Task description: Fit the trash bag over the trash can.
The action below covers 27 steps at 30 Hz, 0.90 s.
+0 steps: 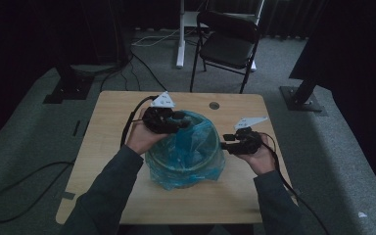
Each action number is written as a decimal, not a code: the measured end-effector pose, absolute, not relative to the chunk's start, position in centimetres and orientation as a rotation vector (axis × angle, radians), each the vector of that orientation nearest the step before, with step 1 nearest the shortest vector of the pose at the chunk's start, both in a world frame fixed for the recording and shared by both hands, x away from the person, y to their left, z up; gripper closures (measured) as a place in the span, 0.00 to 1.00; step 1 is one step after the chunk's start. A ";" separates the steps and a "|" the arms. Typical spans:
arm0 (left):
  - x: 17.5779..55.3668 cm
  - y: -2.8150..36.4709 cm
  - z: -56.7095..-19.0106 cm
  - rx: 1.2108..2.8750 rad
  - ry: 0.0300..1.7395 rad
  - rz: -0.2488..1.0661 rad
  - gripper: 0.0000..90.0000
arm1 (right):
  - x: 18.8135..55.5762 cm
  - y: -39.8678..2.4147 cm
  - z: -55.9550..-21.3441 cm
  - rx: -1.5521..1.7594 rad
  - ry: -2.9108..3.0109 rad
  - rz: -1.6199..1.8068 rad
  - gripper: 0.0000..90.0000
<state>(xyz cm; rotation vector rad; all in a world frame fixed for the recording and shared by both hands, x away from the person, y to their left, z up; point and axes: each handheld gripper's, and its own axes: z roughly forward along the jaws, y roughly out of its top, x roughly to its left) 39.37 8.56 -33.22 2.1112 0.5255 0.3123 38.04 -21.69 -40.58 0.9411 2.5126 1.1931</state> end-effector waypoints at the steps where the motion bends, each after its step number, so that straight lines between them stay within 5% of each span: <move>1: 39.3 8.3 -33.3 2.123 0.520 0.315 0.69 | 38.0 -21.8 -40.6 0.940 2.511 1.197 0.59; 9: 39.3 6.7 -34.0 2.237 0.487 0.324 0.81 | 37.9 -22.0 -40.8 0.948 2.508 1.210 0.59; 27: 39.6 3.8 -35.7 2.433 0.468 0.379 0.76 | 37.9 -22.0 -41.1 0.935 2.515 1.217 0.59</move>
